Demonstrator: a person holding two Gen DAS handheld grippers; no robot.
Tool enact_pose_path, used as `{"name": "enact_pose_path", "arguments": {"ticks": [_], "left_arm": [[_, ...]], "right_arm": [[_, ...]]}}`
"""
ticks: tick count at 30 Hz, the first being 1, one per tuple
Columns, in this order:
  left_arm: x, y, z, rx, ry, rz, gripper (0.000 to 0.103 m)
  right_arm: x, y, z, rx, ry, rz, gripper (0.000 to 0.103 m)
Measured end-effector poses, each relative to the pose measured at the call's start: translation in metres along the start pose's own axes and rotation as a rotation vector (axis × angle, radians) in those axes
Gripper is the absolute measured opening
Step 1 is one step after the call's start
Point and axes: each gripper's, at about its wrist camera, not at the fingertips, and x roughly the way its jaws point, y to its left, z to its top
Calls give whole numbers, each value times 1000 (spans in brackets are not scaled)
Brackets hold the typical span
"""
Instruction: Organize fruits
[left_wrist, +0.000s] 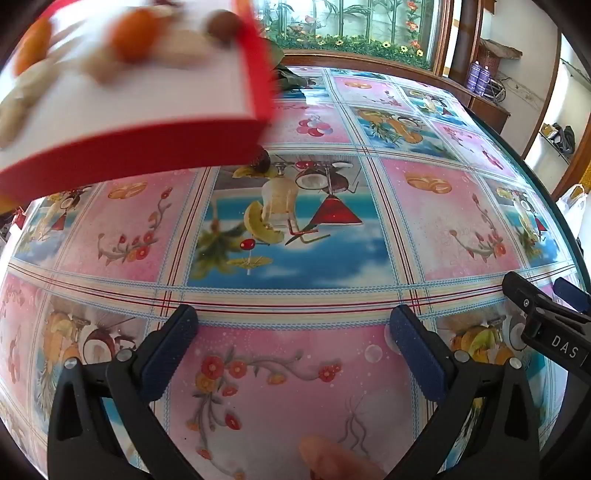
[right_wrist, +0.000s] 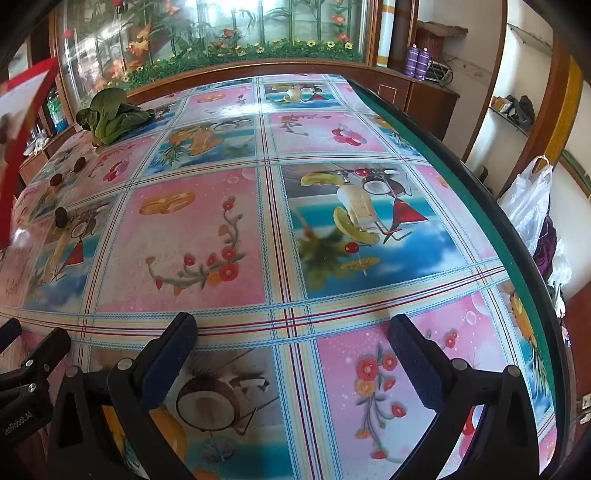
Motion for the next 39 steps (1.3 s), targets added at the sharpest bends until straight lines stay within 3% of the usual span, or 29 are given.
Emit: {"name": "enact_pose_path", "arguments": {"ticks": [39], "left_arm": [[2,-2,0,1,3,-1,103]], "right_arm": [[0,-1,0,0,2,1,103]]}}
